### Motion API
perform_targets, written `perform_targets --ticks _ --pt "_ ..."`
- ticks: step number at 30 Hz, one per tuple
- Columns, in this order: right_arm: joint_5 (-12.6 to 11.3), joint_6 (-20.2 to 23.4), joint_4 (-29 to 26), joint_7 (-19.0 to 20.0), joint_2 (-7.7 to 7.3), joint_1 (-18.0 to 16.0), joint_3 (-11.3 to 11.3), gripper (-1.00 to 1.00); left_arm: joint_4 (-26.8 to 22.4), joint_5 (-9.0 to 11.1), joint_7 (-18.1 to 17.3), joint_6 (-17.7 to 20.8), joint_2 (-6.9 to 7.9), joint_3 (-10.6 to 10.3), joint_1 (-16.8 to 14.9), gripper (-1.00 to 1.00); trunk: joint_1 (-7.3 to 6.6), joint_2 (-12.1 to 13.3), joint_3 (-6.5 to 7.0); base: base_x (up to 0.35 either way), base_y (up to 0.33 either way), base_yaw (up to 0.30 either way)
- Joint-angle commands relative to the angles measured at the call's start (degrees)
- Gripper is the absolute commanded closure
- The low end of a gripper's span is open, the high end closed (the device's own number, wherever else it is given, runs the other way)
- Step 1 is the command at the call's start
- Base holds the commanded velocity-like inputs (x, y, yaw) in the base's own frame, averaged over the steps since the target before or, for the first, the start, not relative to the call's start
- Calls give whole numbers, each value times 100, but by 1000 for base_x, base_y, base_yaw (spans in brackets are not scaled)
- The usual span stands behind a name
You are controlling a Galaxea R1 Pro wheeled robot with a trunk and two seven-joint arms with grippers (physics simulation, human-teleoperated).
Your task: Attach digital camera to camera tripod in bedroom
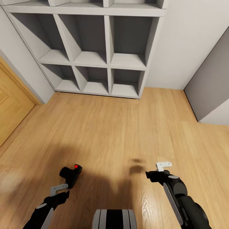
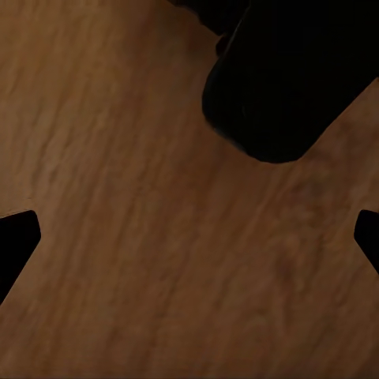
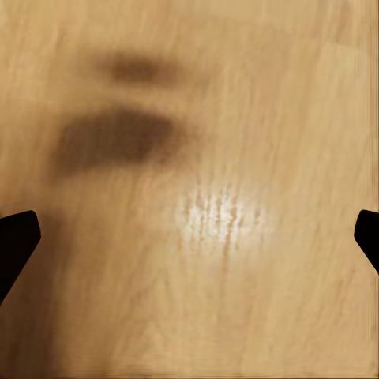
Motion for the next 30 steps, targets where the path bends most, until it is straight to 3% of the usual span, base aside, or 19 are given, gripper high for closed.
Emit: perform_targets --ticks 1,9,24,30 --pt "-24 44 -11 -28 -5 -3 -31 -100 -10 61 32 30 2 -7 0 -100 1 -3 -27 0 0 0" --pt "-19 86 -25 -28 -5 -3 -190 -100 -28 60 32 16 2 -9 0 -100 22 -14 -204 0 0 0" --pt "-15 105 -32 -30 0 -3 -219 -100 -342 60 32 18 -7 -24 0 -100 61 -34 -536 0 0 0" --pt "-15 110 -32 -30 2 -3 -223 -100 -357 59 32 19 -7 -24 0 -100 61 -34 -536 0 0 0"
